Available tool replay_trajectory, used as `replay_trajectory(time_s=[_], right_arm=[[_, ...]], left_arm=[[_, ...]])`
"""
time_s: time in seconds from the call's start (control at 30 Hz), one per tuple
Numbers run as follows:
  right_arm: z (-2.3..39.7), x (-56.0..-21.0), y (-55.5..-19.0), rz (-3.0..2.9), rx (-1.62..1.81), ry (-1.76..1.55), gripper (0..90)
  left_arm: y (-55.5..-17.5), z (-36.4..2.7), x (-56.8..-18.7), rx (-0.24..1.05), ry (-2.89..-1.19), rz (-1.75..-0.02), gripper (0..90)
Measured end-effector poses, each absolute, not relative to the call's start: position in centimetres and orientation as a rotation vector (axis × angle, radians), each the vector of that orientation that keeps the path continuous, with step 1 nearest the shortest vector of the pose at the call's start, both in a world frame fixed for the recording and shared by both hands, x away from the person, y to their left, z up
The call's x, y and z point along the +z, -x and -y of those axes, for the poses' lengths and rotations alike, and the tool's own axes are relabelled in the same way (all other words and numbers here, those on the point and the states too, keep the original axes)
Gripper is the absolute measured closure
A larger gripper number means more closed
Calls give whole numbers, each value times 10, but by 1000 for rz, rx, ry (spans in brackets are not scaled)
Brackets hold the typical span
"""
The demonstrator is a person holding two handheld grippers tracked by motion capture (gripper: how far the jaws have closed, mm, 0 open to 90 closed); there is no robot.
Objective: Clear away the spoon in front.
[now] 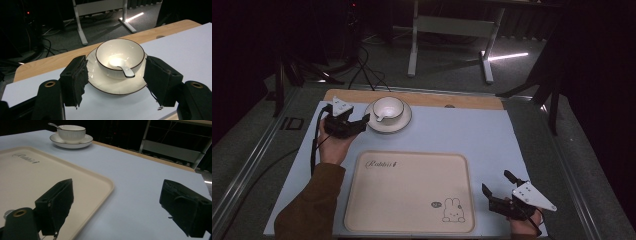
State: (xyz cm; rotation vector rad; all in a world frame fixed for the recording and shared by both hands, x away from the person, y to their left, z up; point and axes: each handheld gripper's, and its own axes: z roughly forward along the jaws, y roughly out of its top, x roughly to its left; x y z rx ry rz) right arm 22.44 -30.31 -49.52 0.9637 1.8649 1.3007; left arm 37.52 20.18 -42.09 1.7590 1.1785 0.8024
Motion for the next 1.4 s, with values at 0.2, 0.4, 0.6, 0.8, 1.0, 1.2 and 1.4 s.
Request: replay_trajectory(time_s=[0.2,0.4,0.6,0.8,1.0,1.2,1.4], right_arm=[[304,-495,-224,-1861,1303,-964,116],[304,-495,-224,-1861,1304,-961,116],[304,-495,-224,-1861,1304,-961,116],[304,-495,-224,-1860,1306,-961,117],[304,-495,-224,-1859,1307,-961,117],[304,-495,-224,-1860,1307,-961,117],[304,-495,-224,-1858,1309,-960,117]], left_arm=[[-383,-198,-424,810,-1758,-1185,351],[-391,-196,-427,810,-1753,-1193,352],[-398,-194,-428,809,-1748,-1203,352],[-406,-193,-433,810,-1753,-1221,355],[-415,-188,-440,798,-1766,-1236,368],[-422,-178,-447,791,-1797,-1238,377],[-427,-170,-454,777,-1818,-1233,403]])
